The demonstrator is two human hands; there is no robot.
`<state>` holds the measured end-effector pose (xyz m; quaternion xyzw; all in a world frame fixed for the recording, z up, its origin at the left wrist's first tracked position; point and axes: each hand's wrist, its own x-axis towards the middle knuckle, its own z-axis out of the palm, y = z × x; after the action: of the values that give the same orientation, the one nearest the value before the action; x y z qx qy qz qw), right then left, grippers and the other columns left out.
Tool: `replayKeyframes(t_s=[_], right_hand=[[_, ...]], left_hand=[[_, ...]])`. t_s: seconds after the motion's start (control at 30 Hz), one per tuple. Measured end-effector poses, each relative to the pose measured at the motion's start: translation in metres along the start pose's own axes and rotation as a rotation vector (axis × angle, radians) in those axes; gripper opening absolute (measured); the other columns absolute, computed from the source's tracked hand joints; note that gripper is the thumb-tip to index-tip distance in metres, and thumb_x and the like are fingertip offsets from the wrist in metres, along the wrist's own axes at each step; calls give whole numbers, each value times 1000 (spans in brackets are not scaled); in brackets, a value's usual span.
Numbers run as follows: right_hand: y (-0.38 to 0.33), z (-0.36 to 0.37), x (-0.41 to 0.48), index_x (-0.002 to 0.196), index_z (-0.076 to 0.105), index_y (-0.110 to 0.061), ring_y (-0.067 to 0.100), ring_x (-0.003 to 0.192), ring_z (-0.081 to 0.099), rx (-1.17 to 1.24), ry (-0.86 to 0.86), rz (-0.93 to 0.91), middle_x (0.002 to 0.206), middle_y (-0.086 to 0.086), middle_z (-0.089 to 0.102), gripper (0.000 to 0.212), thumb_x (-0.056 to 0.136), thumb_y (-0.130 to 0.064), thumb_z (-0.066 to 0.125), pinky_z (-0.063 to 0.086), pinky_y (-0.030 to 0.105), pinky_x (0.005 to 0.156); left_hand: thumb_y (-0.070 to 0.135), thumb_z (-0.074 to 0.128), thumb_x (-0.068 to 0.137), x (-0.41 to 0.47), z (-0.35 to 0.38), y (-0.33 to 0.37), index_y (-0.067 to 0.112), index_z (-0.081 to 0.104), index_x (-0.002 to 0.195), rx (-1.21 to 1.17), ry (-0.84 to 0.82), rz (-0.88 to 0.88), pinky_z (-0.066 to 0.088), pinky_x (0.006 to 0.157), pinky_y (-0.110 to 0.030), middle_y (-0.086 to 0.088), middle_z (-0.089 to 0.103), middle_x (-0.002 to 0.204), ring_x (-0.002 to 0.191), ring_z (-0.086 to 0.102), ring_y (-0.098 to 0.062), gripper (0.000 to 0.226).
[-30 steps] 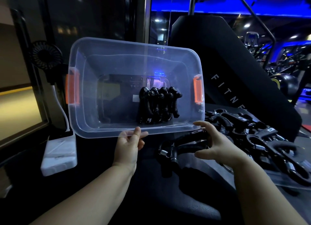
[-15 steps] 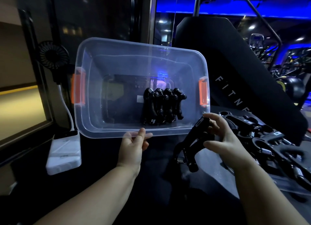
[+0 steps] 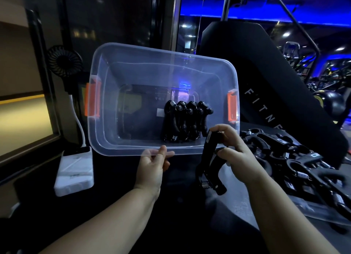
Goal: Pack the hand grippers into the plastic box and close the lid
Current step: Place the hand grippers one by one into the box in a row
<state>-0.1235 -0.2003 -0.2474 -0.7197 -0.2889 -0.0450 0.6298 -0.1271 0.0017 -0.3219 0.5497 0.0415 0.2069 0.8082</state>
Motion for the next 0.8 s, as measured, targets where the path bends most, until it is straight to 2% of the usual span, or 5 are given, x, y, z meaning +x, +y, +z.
replayKeyframes(t_s=[0.13,0.3,0.47,0.57,0.8], right_hand=[[-2,3,5,108,58,-23,30,82,49,-17,-18,45,94,16,51,46,66,-8,49,45,41,73],[1,15,7,109,66,-33,0,75,57,-188,117,25,81,-11,62,33,78,-21,63,45,12,70],[13,27,1,117,53,-60,-13,80,56,-418,168,-1,91,-34,61,46,85,-30,66,40,13,73],[17,23,0,124,41,-59,6,89,62,-500,264,-6,103,-16,64,52,81,-44,67,47,26,77],[23,14,-5,94,43,-41,17,64,64,-574,401,11,69,-2,66,49,60,-71,64,50,36,60]], left_hand=[[31,57,91,1,0,-1,17,49,89,-2,3,0,46,64,-21,0,75,83,55,55,3,17],[33,57,90,2,0,-2,16,49,90,20,8,9,46,65,-22,1,75,83,55,56,3,19],[35,56,91,1,0,-1,15,49,92,50,13,22,44,70,-24,4,75,84,73,62,-5,20],[33,57,91,0,0,-1,16,49,90,36,8,15,45,67,-23,3,75,84,57,55,2,19],[32,57,91,-1,0,0,17,49,87,16,1,14,47,64,-20,3,75,84,56,54,0,18]])
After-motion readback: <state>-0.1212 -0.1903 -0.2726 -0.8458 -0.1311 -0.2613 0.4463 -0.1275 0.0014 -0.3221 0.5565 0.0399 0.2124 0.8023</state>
